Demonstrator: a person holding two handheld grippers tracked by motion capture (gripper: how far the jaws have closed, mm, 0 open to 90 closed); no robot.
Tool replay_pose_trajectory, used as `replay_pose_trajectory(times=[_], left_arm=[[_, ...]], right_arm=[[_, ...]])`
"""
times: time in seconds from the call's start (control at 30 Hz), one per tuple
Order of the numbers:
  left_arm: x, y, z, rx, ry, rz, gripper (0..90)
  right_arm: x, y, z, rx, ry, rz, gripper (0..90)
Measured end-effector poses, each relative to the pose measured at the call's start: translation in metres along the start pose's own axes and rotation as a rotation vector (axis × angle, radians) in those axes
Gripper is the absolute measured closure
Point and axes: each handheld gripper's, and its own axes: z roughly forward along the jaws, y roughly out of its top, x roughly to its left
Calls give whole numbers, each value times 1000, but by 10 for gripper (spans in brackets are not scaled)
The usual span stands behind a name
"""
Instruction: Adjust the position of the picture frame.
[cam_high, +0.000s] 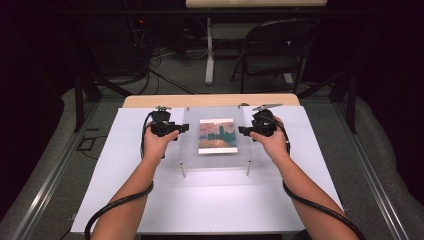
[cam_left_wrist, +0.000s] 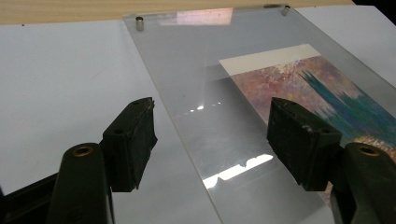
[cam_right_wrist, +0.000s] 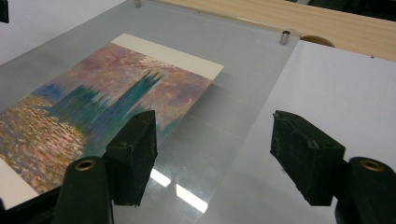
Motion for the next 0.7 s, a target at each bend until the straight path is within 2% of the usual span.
replay_pose_trajectory(times=[0.4,0.7], left_arm=[[-3,1,19,33,-16,-24,324],[-1,2,30,60,-22,-37,324]], right_arm=[[2,6,17,16,21,-10,311],[-4,9,26,22,32,42,311]])
